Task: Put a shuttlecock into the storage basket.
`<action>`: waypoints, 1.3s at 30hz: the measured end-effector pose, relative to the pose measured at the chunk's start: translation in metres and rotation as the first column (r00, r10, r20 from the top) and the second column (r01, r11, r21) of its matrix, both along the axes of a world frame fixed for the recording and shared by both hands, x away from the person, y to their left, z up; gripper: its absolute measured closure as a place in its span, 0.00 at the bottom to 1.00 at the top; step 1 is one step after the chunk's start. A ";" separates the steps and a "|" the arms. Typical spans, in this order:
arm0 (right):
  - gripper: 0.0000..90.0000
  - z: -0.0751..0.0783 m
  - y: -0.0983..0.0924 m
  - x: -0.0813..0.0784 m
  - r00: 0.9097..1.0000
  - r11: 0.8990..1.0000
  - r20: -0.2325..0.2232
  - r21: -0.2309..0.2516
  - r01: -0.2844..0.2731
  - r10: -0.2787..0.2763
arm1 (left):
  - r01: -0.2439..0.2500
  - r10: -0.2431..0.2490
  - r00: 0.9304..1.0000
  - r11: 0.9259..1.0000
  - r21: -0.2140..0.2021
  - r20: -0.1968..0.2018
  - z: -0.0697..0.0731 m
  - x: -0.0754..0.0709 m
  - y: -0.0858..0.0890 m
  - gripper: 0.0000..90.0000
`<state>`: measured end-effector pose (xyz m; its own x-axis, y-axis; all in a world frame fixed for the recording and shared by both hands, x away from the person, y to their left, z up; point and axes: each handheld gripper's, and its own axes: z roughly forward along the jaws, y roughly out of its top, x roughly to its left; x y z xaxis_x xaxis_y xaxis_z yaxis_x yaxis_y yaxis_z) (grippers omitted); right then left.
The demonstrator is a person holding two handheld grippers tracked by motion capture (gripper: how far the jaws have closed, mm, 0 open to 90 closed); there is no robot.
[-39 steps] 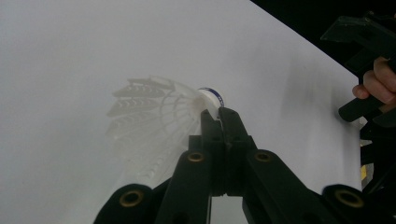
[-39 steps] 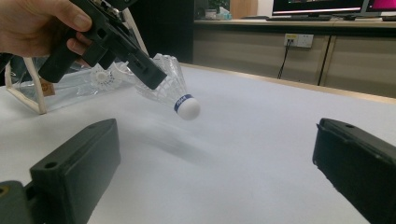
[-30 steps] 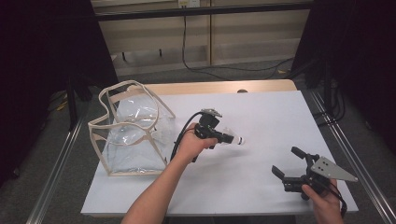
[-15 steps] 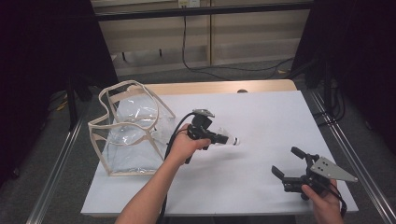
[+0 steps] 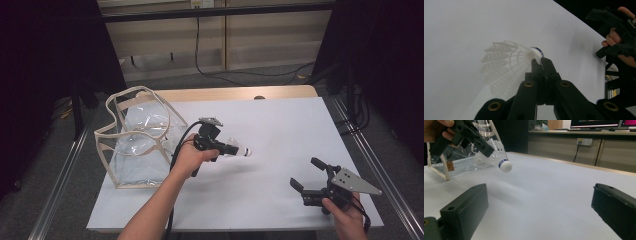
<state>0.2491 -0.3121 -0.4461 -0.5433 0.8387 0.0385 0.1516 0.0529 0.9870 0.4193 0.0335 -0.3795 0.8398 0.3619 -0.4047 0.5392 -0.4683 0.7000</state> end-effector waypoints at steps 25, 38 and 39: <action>0.01 0.000 0.000 0.000 1.000 1.000 0.000 -0.001 -0.003 0.003 | -0.003 0.003 1.000 0.999 0.041 -0.009 0.008 -0.001 0.013 1.00; 0.01 0.000 0.000 0.000 1.000 1.000 0.001 -0.001 -0.004 0.004 | -0.023 0.024 0.999 0.997 0.071 -0.023 0.022 0.000 0.018 1.00; 0.01 0.000 0.000 0.000 1.000 1.000 0.000 -0.001 -0.004 0.004 | -0.026 0.027 0.999 0.997 0.072 -0.024 0.024 0.000 0.018 1.00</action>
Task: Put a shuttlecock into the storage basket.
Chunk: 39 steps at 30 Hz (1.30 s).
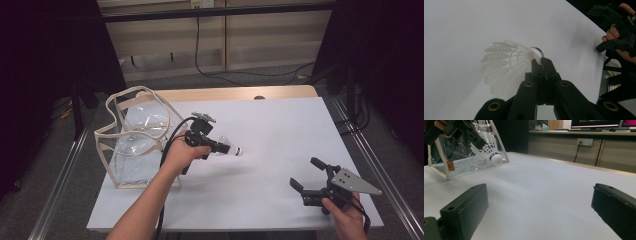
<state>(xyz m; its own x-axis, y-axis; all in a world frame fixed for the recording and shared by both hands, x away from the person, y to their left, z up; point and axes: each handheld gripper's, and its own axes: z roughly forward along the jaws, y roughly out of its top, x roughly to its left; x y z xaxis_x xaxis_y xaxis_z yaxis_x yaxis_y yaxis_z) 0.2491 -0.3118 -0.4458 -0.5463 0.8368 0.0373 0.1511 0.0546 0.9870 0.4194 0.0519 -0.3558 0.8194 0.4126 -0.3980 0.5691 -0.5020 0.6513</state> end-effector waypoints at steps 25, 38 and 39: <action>0.01 0.000 0.001 0.000 1.000 1.000 0.000 0.001 0.000 0.000 | -0.028 0.028 1.000 0.998 0.052 0.001 0.035 -0.002 0.014 1.00; 0.01 0.000 0.001 0.000 1.000 1.000 -0.002 0.001 -0.005 0.005 | -0.034 0.034 0.999 0.997 0.068 -0.002 0.044 0.000 0.016 1.00; 0.01 0.000 0.001 0.000 1.000 1.000 -0.003 0.000 -0.004 0.004 | -0.038 0.039 0.999 0.997 0.066 -0.004 0.045 0.000 0.016 1.00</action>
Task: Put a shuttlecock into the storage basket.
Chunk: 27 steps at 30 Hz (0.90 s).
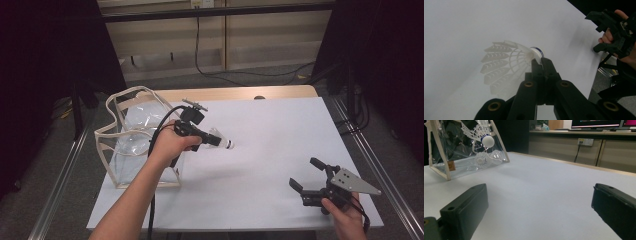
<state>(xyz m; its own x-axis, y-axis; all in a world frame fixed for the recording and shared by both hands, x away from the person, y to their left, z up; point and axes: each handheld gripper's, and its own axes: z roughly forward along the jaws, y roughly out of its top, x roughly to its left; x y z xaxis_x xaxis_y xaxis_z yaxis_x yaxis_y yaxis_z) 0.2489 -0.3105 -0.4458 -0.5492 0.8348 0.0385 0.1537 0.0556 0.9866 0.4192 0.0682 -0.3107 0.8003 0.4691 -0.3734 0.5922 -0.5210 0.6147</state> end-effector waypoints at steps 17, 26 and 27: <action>0.01 0.000 0.000 0.000 1.000 1.000 0.003 0.004 -0.001 0.001 | -0.001 0.001 1.000 1.000 0.013 -0.006 0.016 0.005 0.004 1.00; 0.01 0.000 0.001 0.000 1.000 1.000 0.002 0.004 0.000 0.000 | -0.009 0.009 1.000 1.000 0.020 0.001 0.024 0.004 0.004 1.00; 0.01 0.000 0.001 0.000 1.000 1.000 0.001 0.004 -0.002 0.002 | -0.012 0.012 1.000 1.000 0.011 -0.004 0.025 0.004 0.004 1.00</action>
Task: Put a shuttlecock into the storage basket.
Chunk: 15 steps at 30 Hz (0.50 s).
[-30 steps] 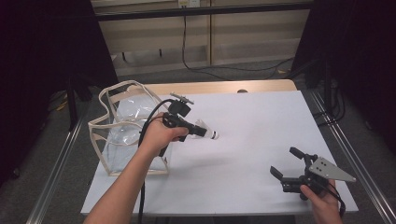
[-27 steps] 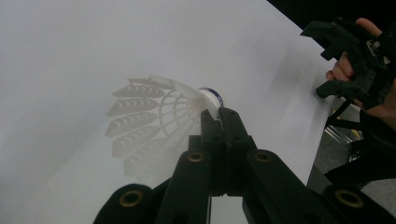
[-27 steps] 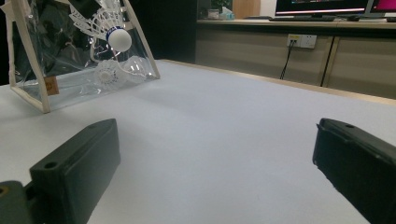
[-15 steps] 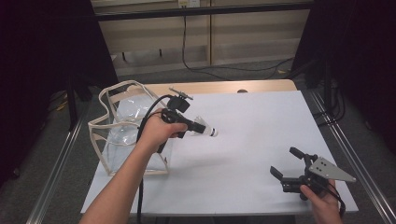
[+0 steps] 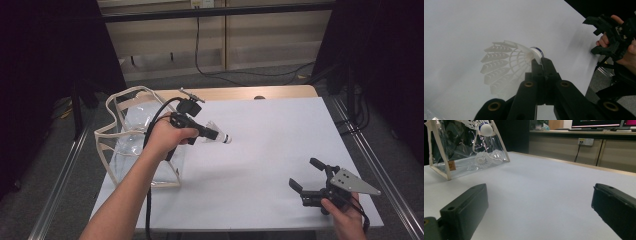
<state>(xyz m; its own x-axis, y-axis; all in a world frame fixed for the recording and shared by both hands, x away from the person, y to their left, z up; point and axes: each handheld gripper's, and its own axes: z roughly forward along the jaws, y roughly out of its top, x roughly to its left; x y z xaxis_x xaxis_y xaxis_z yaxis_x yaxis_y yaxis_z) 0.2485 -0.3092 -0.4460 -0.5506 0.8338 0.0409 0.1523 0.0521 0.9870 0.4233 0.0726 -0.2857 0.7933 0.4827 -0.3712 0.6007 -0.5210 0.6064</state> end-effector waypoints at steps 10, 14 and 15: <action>0.01 0.000 0.000 0.000 1.000 1.000 0.000 0.000 -0.001 0.001 | 0.006 -0.006 1.000 1.000 0.019 -0.007 0.008 0.002 0.000 1.00; 0.01 0.000 0.000 0.000 1.000 1.000 -0.003 0.004 0.000 0.000 | 0.006 -0.006 1.000 1.000 0.018 -0.004 0.013 0.003 0.001 1.00; 0.01 0.000 0.000 0.000 1.000 1.000 -0.003 0.004 0.000 0.000 | 0.006 -0.005 1.000 1.000 0.019 -0.008 0.014 0.003 0.001 1.00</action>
<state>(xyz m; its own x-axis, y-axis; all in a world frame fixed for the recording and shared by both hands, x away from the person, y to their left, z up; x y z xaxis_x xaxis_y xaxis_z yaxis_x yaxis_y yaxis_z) 0.2485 -0.3087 -0.4462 -0.5507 0.8334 0.0458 0.1548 0.0480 0.9868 0.4265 0.0737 -0.2718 0.7929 0.4852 -0.3687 0.6027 -0.5354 0.5917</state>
